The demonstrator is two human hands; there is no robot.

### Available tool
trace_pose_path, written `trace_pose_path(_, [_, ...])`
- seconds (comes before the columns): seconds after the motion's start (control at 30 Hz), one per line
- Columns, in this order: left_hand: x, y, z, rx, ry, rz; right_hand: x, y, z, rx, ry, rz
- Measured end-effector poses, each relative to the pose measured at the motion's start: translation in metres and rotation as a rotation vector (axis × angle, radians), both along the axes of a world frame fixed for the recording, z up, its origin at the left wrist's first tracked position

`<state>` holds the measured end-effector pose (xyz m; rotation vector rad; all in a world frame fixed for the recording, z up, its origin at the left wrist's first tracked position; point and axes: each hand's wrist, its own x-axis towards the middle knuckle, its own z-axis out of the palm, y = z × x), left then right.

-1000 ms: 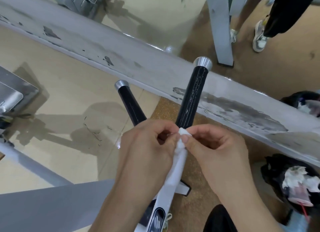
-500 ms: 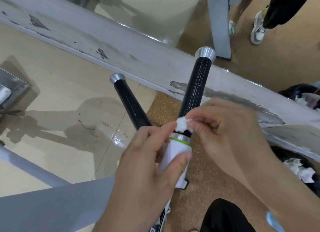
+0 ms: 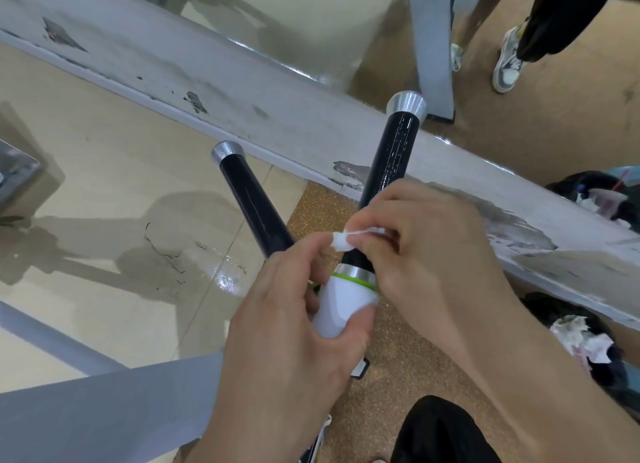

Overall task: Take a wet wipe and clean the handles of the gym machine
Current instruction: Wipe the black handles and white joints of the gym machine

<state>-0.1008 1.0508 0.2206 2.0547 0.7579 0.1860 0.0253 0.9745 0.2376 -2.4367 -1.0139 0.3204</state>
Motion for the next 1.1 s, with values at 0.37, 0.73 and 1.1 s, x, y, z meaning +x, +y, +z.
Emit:
trace_pose_path(0.37, [0.013, -0.006, -0.002, 0.154, 0.116, -0.052, -0.002, -0.006, -0.005, 0.106, 0.090, 0.139])
trace_pose_path(0.73, [0.017, -0.009, -0.003, 0.229, 0.113, -0.013, 0.001, -0.022, -0.016, 0.202, 0.174, -0.158])
trace_pose_path(1.1, [0.023, -0.014, -0.002, 0.291, 0.158, 0.024, -0.003, -0.017, -0.016, 0.182, 0.072, -0.024])
